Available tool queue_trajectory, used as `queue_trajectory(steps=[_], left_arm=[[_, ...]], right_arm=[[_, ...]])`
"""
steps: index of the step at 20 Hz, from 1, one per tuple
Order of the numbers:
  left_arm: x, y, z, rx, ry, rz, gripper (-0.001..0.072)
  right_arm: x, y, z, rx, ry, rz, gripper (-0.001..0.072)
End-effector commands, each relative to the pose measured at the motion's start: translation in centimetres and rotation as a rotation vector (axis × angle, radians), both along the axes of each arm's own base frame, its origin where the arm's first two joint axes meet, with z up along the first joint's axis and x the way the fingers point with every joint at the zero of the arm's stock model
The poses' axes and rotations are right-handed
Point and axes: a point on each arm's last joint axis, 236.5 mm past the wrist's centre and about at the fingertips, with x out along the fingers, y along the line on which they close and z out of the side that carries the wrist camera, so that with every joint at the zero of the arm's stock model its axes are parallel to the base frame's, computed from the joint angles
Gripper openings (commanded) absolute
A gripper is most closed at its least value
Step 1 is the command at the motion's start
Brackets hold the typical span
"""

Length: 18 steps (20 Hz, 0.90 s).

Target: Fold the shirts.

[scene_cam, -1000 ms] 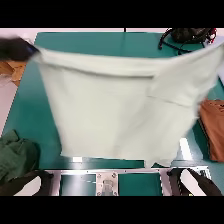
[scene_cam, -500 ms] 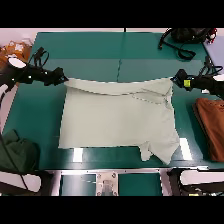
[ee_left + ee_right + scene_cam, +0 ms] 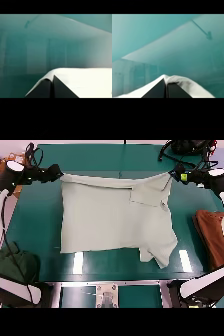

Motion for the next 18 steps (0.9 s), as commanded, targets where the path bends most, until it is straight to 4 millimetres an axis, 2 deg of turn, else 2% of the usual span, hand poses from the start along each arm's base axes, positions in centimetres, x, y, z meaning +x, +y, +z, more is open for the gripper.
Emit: queue_trajectory(steps=[1,3,5,7,10,13,16,18], left_arm=[[1.1,0.9,0.9,0.022,-0.045,0.035,0.0019],[1.2,1.1,0.9,0.032,-0.055,0.035,0.0019],[0.5,0.7,0.2,0.048,-0.024,0.001,0.0019],[-1.5,0.3,-1.7,0.090,0.062,-0.067,0.0020],[-5.1,0.9,-5.8,0.159,0.238,-0.121,0.0020],[-8.3,0.4,-9.3,0.148,0.359,-0.165,0.0019],[-10.4,0.2,-11.8,0.142,0.435,-0.180,0.0019],[-11.1,0.2,-12.6,0.141,0.459,-0.184,0.0019]], right_arm=[[1.7,0.1,1.0,0.003,-0.035,-0.006,0.0024],[1.9,-0.2,1.1,-0.001,-0.044,-0.020,0.0024],[1.2,0.1,0.5,-0.003,-0.014,0.016,0.0024],[-0.9,0.2,-1.3,-0.035,0.073,0.089,0.0023],[-5.2,-0.7,-5.0,-0.120,0.261,0.190,0.0022],[-8.6,-1.6,-7.4,-0.184,0.405,0.250,0.0021],[-10.8,-2.1,-8.9,-0.226,0.496,0.291,0.0021],[-11.7,-1.9,-10.0,-0.217,0.531,0.301,0.0022]])
